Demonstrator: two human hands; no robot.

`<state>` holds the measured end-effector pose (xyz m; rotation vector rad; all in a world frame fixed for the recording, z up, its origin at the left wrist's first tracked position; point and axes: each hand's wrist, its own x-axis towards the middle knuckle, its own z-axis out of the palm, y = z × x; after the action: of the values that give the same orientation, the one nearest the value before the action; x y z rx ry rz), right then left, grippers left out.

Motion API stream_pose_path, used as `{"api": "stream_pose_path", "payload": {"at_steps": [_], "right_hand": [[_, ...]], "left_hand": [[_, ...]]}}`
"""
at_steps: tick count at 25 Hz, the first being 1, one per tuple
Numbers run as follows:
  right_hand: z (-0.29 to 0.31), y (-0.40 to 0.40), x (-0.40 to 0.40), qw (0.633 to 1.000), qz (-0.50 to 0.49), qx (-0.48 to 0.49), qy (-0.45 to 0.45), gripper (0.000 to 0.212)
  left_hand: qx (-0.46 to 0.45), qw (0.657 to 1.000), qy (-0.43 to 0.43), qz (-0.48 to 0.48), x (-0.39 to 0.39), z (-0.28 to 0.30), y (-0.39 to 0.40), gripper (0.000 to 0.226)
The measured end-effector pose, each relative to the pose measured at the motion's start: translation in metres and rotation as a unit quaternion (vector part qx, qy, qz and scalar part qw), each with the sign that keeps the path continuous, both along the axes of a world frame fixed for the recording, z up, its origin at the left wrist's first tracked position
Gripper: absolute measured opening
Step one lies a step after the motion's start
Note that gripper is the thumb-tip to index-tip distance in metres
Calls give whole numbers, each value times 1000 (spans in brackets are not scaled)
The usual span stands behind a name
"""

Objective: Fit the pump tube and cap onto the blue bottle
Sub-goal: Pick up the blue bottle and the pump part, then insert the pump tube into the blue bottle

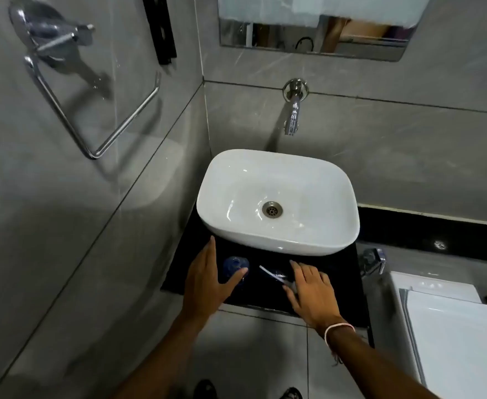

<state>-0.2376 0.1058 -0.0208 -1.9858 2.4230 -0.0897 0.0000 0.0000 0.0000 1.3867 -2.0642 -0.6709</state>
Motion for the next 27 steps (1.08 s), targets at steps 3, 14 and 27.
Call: {"api": "stream_pose_path", "payload": {"at_steps": [3,14,27], "right_hand": [[-21,3,-6,994,-27,106,-11,53],[41,-8,9,894,-20,-178,-411,30],[143,-52,21,966,166,22,-199,12]], "left_hand": [[116,993,32,18,-5,-25,5,104],[158,984,81,-9,-10,-45,3,90],[150,984,97,-21,-8,-36,8,87]]}}
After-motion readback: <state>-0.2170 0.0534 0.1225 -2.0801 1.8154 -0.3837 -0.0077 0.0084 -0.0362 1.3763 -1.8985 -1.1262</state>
